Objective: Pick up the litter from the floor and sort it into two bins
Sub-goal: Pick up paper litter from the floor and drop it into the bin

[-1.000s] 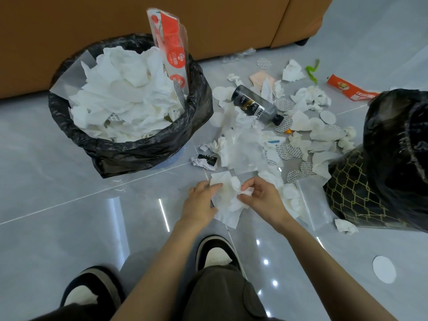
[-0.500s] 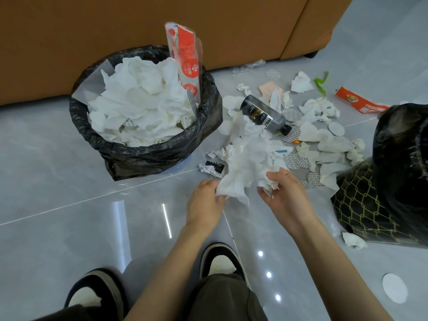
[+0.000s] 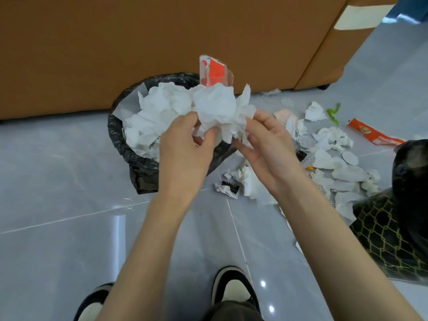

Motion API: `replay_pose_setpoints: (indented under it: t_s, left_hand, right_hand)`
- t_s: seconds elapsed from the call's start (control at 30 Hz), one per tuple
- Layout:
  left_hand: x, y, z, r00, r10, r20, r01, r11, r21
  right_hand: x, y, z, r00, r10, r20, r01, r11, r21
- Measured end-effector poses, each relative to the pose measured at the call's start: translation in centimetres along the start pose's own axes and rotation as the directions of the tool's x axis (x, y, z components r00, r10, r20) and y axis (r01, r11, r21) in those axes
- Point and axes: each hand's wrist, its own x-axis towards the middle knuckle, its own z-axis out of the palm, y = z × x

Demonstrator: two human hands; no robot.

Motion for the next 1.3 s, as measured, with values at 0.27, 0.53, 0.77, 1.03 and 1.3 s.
replay_pose_setpoints:
  t_s: [0.27,0.53,0.77,1.03,1.3]
  left_hand:
    - [2.4,-5.4,-5.6,0.982,-0.186,-0.007,0.175,0.908,0.380]
    - [1.7,-5.5,-5.4,0.983,-0.031,0.181,-0.052,0.898,0.438]
    - [0.9,-5.8,-4.3,0.928,-0.225,0.296,-0.002,0.794,0.608]
    - [0.6,-5.3,-3.7,0.960,-0.230,0.160,0.116,0.847,0.519]
    - [0.2,-4.6,-2.5,0.996,-0.053,0.077,0.017,0.914,0.405]
  right_hand:
    - [3.6,3.6,6.3,0.879,-0.448,0.162,0.381,0.458,-0.803]
    - [4.3,5.9,6.0,0.814,-0.118,0.568,0.532,-0.242,-0.812]
    - [5.7,5.4,6.8,0.848,0.375,0.374,0.513,-0.407,-0.755]
    - [5.9,4.8,6.1,0.882,0.365,0.299,0.438,-0.401,-0.804]
    - [2.9,2.8,1.2,0.896,-0.035,0.444,0.442,-0.045,-0.896]
